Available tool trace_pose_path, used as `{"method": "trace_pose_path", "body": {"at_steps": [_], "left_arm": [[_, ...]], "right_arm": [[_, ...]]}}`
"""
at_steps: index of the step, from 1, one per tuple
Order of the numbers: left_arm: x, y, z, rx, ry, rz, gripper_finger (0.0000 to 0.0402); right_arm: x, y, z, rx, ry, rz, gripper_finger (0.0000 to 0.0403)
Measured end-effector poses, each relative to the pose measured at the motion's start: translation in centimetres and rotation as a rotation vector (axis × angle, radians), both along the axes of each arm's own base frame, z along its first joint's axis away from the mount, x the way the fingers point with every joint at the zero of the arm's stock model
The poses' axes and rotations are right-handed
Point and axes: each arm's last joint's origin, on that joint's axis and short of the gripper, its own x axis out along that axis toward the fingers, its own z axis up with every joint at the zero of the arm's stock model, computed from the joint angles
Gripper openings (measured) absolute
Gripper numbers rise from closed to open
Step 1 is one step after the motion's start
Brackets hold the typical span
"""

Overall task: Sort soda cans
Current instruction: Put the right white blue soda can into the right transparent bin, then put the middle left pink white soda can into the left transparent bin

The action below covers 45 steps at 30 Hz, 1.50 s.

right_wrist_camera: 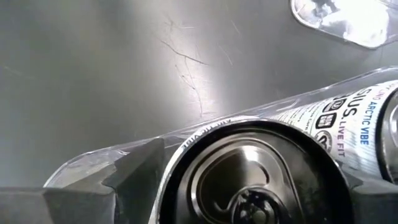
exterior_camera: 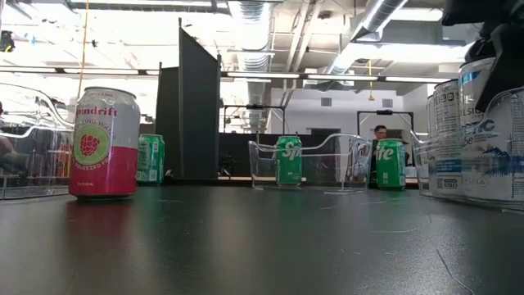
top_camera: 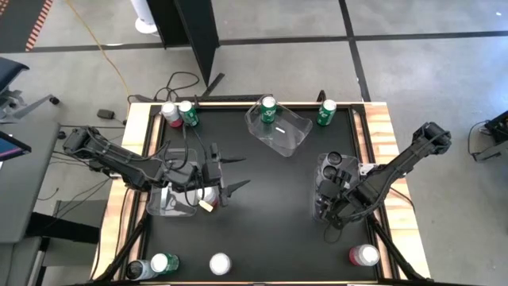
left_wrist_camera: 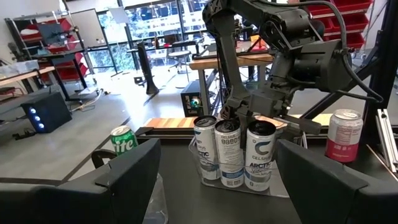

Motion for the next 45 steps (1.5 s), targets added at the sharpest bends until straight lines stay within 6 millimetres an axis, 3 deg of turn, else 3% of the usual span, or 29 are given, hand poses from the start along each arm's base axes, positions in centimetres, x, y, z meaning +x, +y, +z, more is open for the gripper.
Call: {"method": "trace_pose_path", "body": {"at_steps": [5, 32, 38, 45], "left_arm": [[0.0, 0.0, 0.0, 0.0, 0.0, 0.002, 0.0309], [0.0, 0.0, 0.0, 0.0, 0.0, 0.003, 0.0309], [0.0, 0.1, 0.0, 0.0, -0.001, 0.011, 0.0309], [0.0, 0.9, -0.4, -0.014, 0.03, 0.145, 0.0309]], "right_arm": [[0.0, 0.0, 0.3, -0.016, 0.016, 0.028, 0.0328], [0.2, -0.2, 7.4, -0.191, -0.016, 0.159, 0.0329], [1.2, 0.0, 8.7, -0.317, -0.132, 0.222, 0.0329], [3.6, 0.8, 10.1, -0.357, -0.292, 0.353, 0.0329]]}}
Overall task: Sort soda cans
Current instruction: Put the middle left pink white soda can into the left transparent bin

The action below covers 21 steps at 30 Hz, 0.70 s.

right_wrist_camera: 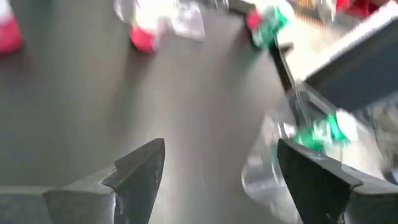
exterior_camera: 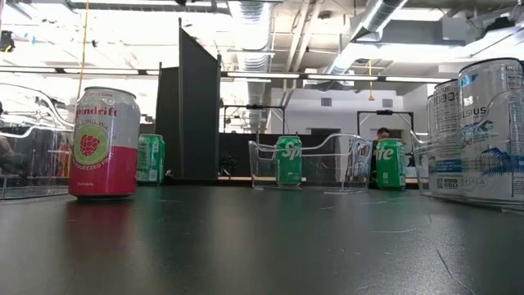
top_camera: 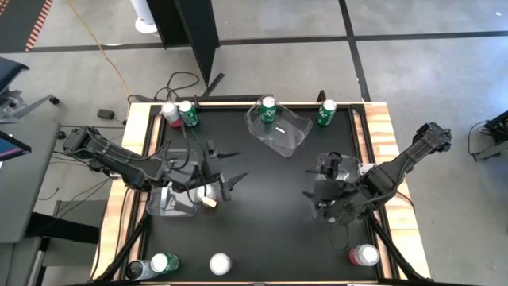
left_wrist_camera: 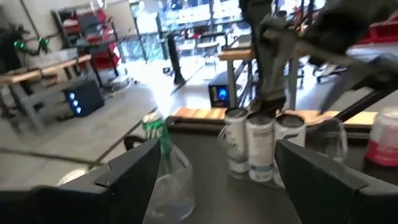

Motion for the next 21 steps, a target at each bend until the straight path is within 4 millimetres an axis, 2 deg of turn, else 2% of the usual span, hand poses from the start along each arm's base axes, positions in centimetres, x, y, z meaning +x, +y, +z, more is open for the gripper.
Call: {"method": "trace_pose_path", "body": {"at_steps": [8, 12, 15, 21], "left_arm": [[0.2, 1.8, -1.5, -0.096, 0.103, 0.058, 0.0309], [-0.3, 0.7, -2.6, -0.117, 0.194, 0.034, 0.0309], [-1.0, -0.2, -2.6, -0.122, 0.232, 0.022, 0.0309], [-2.4, -1.4, -0.7, -0.224, 0.448, 0.006, 0.0309]], "right_arm": [[1.5, 1.5, 1.7, -0.023, -0.122, 0.227, 0.0329], [1.1, 2.1, 1.7, -0.039, -0.109, 0.279, 0.0329], [0.4, 2.6, 1.7, -0.049, -0.099, 0.312, 0.0329], [-0.9, 3.3, 2.1, -0.12, -0.1, 0.353, 0.0329]]}}
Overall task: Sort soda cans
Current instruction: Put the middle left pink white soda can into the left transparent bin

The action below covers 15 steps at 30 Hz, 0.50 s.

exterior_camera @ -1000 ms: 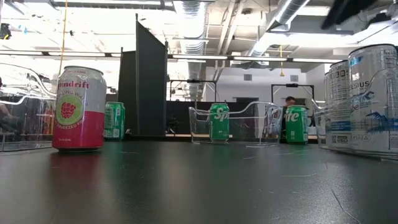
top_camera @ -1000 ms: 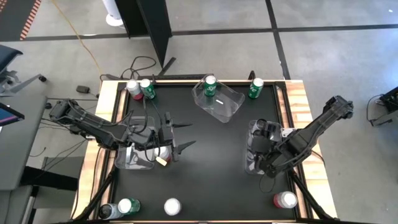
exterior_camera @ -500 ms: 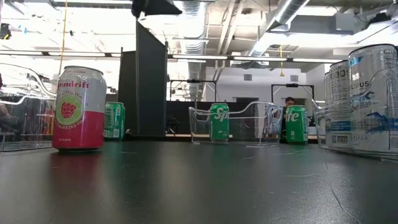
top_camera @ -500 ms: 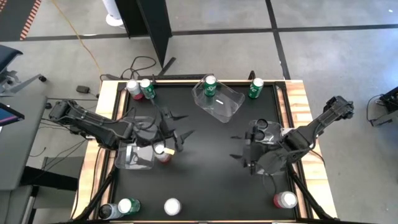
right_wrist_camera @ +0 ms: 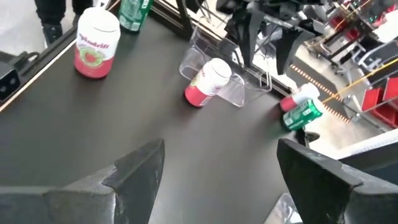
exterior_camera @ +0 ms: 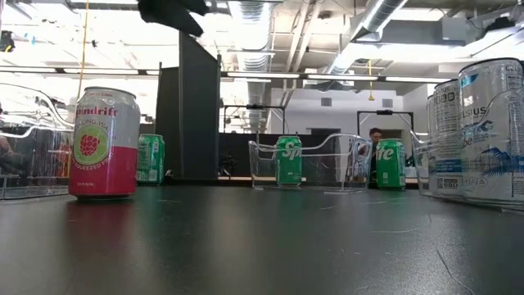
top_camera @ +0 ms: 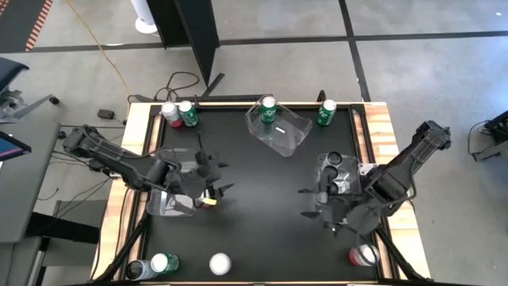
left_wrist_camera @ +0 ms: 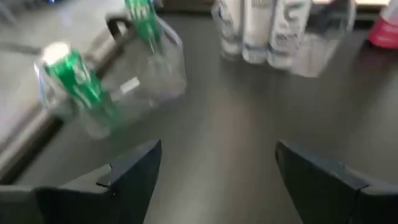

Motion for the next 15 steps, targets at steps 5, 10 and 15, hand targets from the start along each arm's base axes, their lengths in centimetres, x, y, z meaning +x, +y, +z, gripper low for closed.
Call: {"method": "trace_pose_path", "body": {"at_steps": [5, 10, 15], "left_arm": [[-1.4, -0.4, 0.3, -0.114, 0.191, 0.025, 0.0309], [-2.6, -0.1, -0.5, -0.196, 0.323, 0.08, 0.0309], [-3.1, 0.0, -1.2, -0.225, 0.422, 0.118, 0.0309]], "right_arm": [[-1.4, 0.1, 0.4, -0.04, 0.005, 0.039, 0.0329], [-3.2, -0.3, 1.0, -0.047, -0.037, 0.05, 0.0329], [-4.7, -1.7, 1.0, -0.067, -0.105, 0.019, 0.0329]]}}
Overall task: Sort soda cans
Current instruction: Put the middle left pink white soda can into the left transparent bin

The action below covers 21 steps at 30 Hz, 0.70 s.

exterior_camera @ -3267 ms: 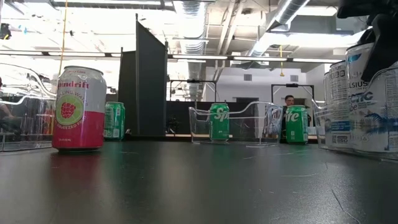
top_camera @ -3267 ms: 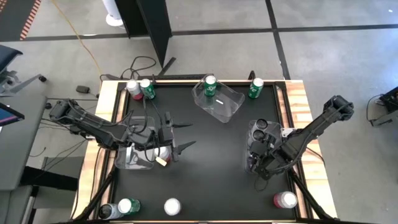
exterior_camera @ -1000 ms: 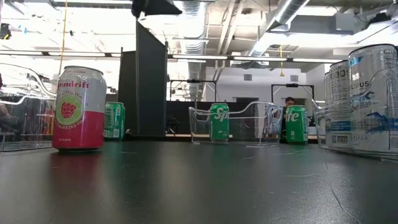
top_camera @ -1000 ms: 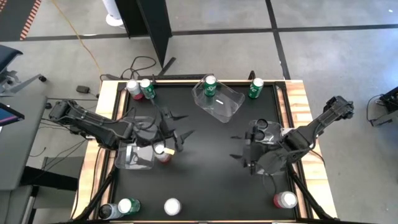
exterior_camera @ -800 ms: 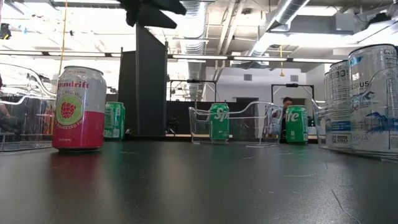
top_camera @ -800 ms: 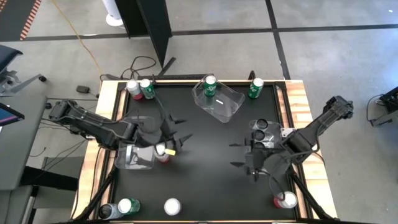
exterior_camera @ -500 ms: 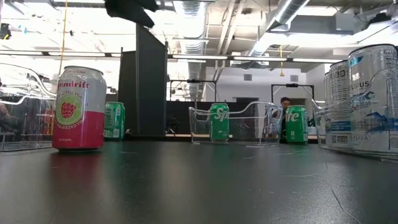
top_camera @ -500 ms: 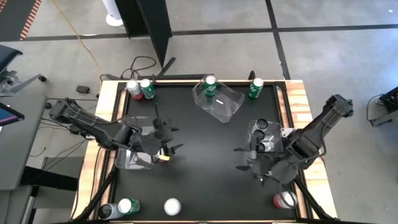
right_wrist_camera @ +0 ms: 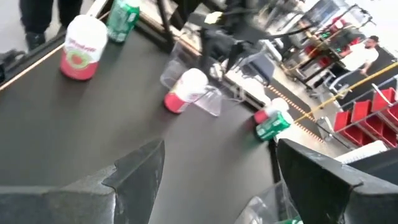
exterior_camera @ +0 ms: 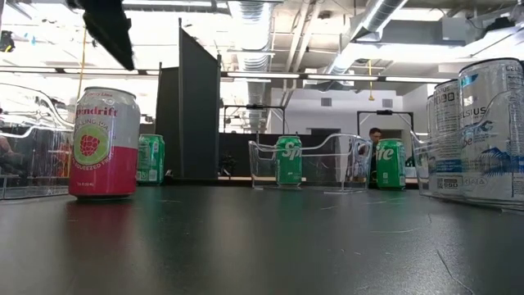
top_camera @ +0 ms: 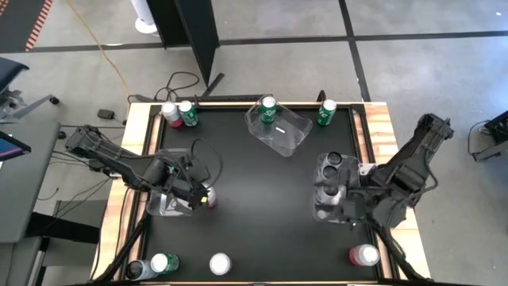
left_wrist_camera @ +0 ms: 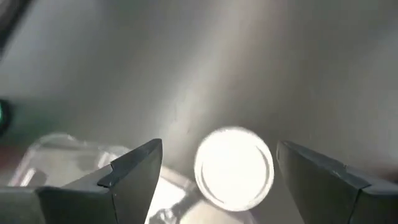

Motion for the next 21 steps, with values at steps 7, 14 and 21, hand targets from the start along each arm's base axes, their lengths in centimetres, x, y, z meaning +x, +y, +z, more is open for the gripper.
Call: {"method": "trace_pose_path", "body": {"at_steps": [7, 14, 21], "left_arm": [[-0.4, -1.0, -0.1, 0.0, 0.056, -0.165, 0.0309], [-0.3, -1.3, 0.0, 0.101, 0.023, -0.199, 0.0312], [-0.5, -0.4, -1.9, 0.13, 0.078, -0.162, 0.0314]], "right_arm": [[-1.3, -2.3, 0.2, 0.045, -0.066, -0.023, 0.0329], [-1.6, -3.6, 0.0, 0.06, -0.085, -0.063, 0.0329], [-1.7, -4.3, -0.2, 0.066, -0.102, -0.083, 0.0329]]}}
